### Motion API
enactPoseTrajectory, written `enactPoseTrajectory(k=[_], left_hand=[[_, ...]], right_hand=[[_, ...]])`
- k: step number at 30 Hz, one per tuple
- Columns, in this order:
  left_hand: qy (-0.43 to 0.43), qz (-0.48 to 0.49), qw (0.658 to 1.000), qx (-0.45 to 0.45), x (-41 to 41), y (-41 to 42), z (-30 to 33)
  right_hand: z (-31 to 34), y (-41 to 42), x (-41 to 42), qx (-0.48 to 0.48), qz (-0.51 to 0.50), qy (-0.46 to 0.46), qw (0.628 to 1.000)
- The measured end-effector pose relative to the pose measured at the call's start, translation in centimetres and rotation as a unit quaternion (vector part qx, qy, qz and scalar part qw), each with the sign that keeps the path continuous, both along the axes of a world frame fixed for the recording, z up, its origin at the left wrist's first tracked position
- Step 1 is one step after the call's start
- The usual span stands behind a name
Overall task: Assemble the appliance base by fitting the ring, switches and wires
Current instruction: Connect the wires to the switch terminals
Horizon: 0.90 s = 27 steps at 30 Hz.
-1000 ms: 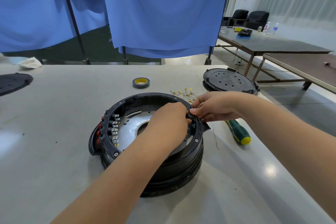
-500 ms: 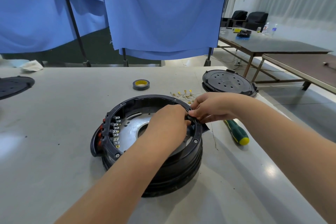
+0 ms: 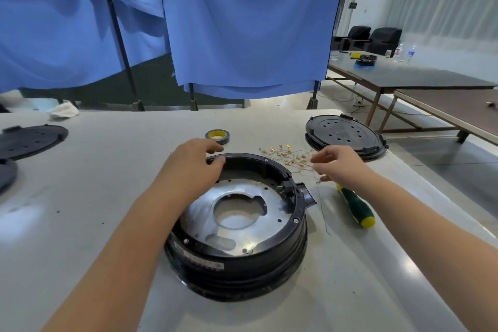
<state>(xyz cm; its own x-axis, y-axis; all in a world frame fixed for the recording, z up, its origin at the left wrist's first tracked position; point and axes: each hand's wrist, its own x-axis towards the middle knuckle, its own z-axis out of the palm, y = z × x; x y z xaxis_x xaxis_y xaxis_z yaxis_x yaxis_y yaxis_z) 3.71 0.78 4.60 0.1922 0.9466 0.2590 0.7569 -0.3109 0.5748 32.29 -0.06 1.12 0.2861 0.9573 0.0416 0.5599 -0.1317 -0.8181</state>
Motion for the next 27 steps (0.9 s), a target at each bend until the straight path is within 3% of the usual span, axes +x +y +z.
enactPoseTrajectory(k=[6,9,12,14,21,27], left_hand=[[-0.076,0.061,0.995,-0.032,-2.9,0.8,-2.0],[-0.111,0.060,0.990,-0.067,-3.3,0.9,-3.0],[-0.138,0.056,0.987,-0.063,-3.2,1.1,-3.8],[-0.166,0.056,0.983,-0.062,-3.4,1.2,-4.2],[-0.201,0.052,0.976,-0.064,-3.6,1.0,-4.9],[-0.224,0.060,0.971,-0.064,-3.2,0.3,-5.1]], right_hand=[[-2.1,2.4,0.1,0.016,0.007,-0.203,0.979],[-3.0,3.5,-0.3,-0.002,0.020,-0.323,0.946],[-3.4,3.7,-0.2,-0.012,0.001,-0.380,0.925],[-3.4,3.6,-0.1,-0.008,-0.016,-0.365,0.931],[-2.2,3.0,-0.2,0.048,-0.034,-0.186,0.981],[1.2,1.9,-0.8,0.121,-0.003,-0.042,0.992]])
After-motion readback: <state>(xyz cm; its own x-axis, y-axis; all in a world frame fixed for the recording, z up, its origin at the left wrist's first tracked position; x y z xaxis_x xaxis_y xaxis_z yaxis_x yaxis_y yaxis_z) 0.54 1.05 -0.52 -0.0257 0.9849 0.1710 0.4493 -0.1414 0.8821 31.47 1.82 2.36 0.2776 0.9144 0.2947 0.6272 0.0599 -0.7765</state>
